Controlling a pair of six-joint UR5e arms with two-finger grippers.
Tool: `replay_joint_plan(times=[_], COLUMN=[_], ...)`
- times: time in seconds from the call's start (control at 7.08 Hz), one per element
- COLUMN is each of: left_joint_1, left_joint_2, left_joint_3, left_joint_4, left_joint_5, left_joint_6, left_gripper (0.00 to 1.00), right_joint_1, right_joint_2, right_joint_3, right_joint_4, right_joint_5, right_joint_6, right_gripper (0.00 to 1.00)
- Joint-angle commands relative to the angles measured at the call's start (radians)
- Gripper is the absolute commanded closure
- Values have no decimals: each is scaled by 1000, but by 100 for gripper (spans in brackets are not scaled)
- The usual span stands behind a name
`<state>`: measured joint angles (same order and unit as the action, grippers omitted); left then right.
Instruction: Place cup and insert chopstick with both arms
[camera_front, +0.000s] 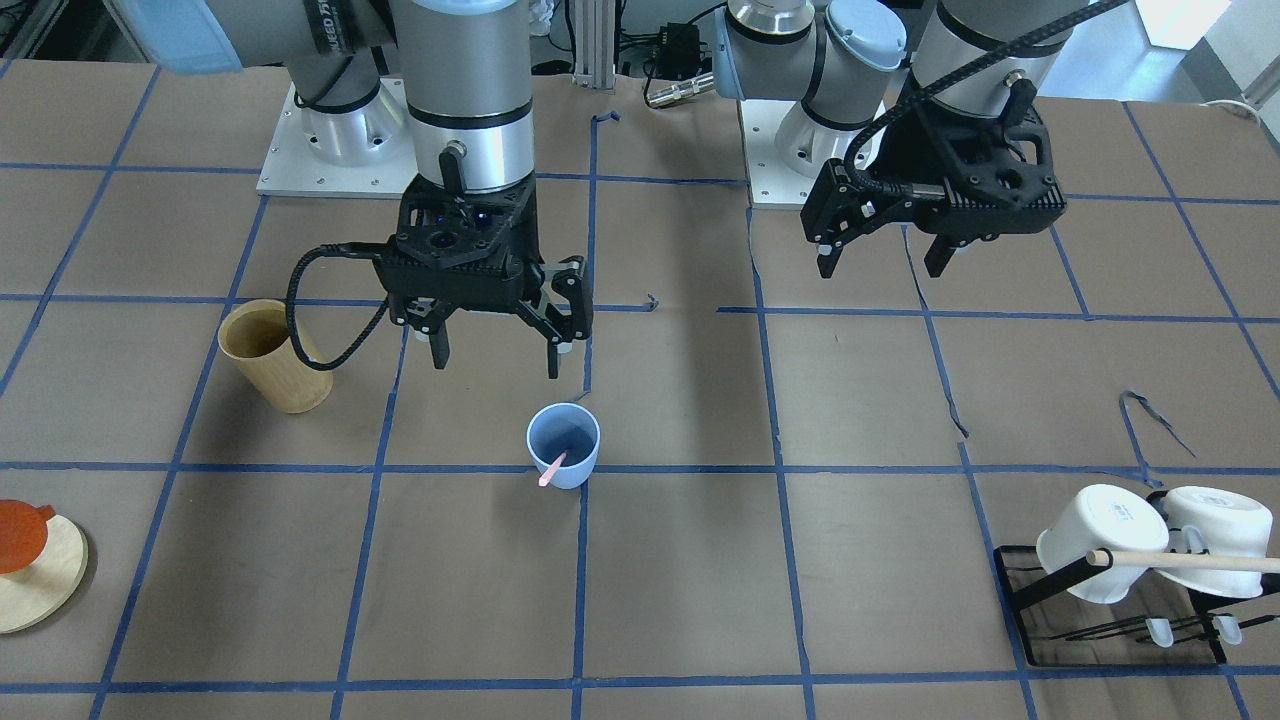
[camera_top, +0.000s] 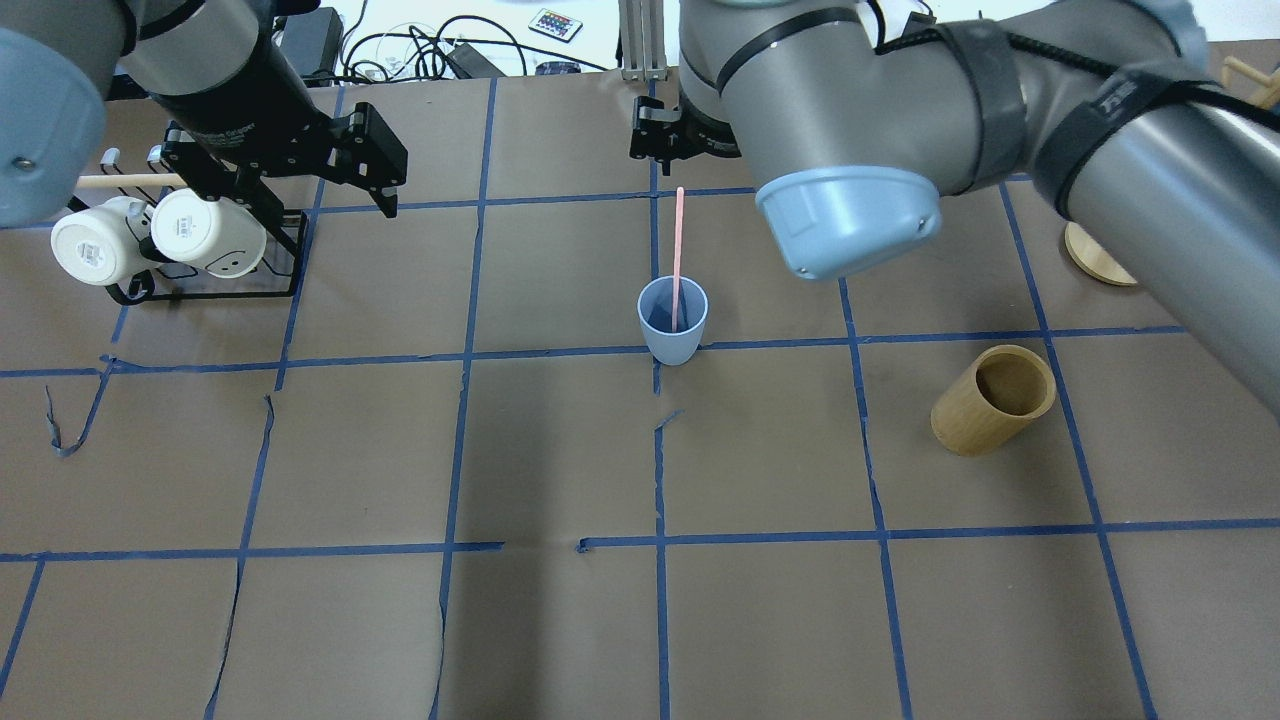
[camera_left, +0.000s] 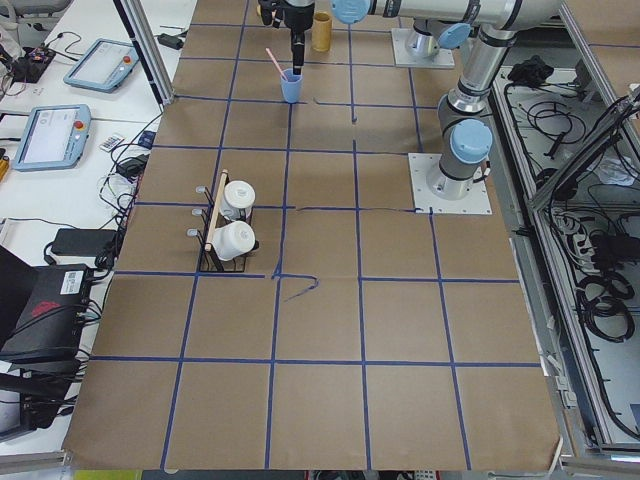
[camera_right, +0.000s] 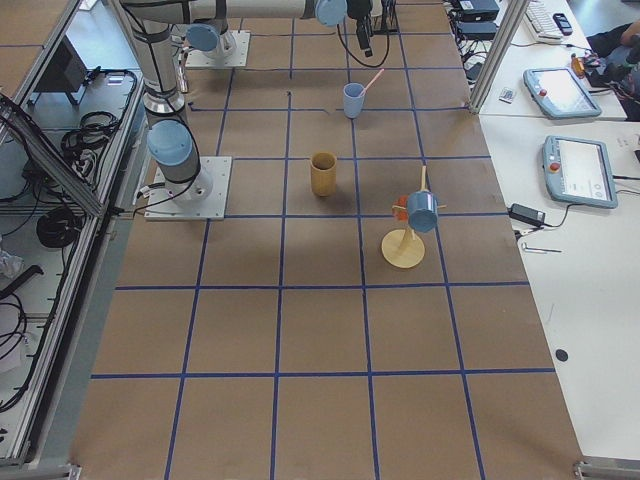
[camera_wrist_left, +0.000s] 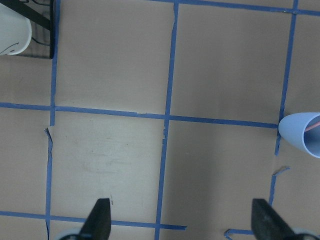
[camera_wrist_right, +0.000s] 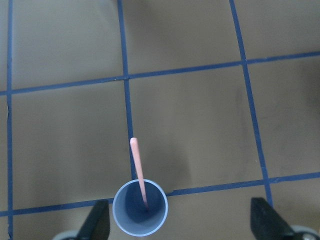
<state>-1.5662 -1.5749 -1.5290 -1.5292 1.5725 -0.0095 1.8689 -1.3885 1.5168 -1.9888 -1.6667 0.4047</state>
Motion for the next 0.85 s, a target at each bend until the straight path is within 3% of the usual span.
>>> replay_joint_plan(times=[0.0,0.28,0.71], left_joint_1=[5,5,5], left_joint_2=[0,0,4], left_joint_3=[3,0,-11], left_joint_4=[1,1,1], left_joint_5=[1,0,-2], left_joint_6=[51,49,49], left_gripper=[0,0,0], right_joint_1=[-139,-245,-283], right_joint_2=[-20,-76,-153], right_joint_3=[-108,-106,-96], right_joint_4=[241,440,609], right_joint_5=[130,122,96], right_joint_6=[-67,-268,-372], right_gripper=[0,0,0])
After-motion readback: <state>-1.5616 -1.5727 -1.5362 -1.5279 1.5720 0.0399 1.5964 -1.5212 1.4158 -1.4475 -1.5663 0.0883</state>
